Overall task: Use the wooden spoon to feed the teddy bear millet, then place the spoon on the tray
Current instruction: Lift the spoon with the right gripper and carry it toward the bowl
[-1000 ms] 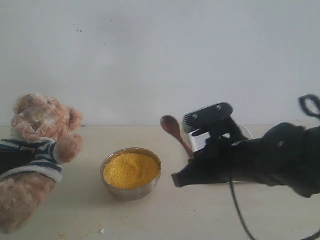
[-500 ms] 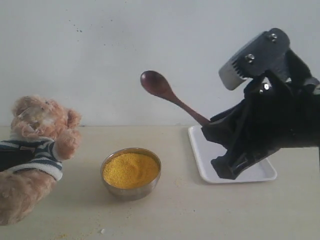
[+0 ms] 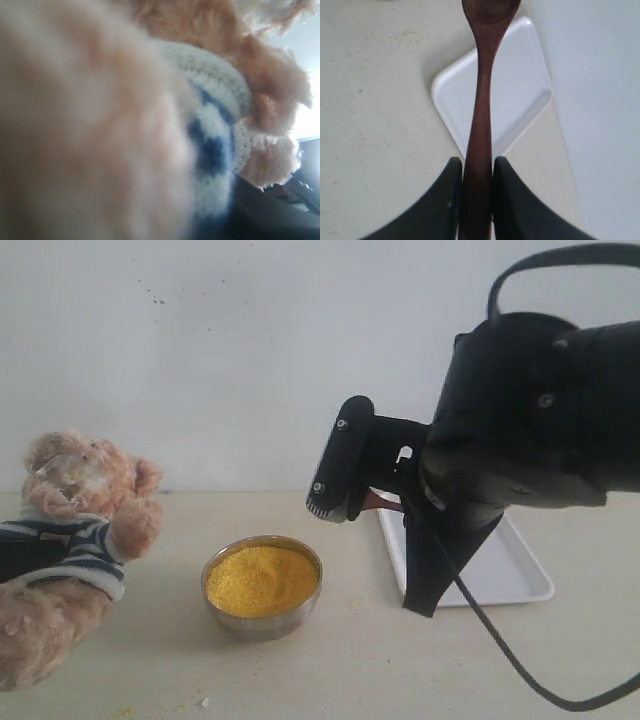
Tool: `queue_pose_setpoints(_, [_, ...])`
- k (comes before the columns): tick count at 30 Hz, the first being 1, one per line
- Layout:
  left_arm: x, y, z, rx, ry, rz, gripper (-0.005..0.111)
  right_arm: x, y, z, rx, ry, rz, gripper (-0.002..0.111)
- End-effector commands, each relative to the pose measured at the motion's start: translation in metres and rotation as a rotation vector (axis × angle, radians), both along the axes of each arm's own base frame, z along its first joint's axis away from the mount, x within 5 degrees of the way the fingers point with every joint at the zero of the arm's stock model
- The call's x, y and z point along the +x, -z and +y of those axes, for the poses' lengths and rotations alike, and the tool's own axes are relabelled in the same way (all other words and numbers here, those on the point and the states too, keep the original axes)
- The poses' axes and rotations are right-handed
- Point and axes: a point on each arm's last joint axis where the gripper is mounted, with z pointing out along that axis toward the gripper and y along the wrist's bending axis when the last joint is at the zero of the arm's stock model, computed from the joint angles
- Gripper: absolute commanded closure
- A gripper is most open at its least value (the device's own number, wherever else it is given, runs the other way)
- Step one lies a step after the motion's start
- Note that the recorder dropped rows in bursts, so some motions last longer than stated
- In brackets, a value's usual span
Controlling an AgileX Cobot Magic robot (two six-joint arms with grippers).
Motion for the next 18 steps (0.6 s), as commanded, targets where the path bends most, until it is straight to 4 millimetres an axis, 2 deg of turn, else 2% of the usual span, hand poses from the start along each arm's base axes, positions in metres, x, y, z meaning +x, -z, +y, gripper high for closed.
queue_pose_setpoints(1, [-0.001,-0.005,-0.002,-0.013,0.004,-0.037,0.103,-0.001,-0.003,0.008,-0.009,-0.003,-0.031,0.109])
queue_pose_setpoints(4, [0.001,0.0,0.002,0.051,-0.031,-0.009,0.103,-0.013,-0.004,0.02,-0.073,-0.094,-0.042,0.109])
queue_pose_setpoints(8, [0.002,0.003,0.004,0.08,-0.052,0.014,0.103,-0.029,0.001,0.047,-0.18,-0.247,-0.103,0.109])
queue_pose_setpoints(11, [0.002,0.003,0.004,0.078,-0.051,0.013,0.103,-0.022,0.013,0.061,-0.258,-0.282,-0.141,0.109])
queue_pose_setpoints(15, [0.001,0.002,0.003,0.064,-0.041,0.003,0.103,-0.006,0.038,0.08,-0.321,-0.223,-0.081,0.109])
queue_pose_setpoints(18, [0.001,0.001,0.002,0.055,-0.036,-0.003,0.103,0.0,0.052,0.093,-0.307,-0.209,-0.035,0.109])
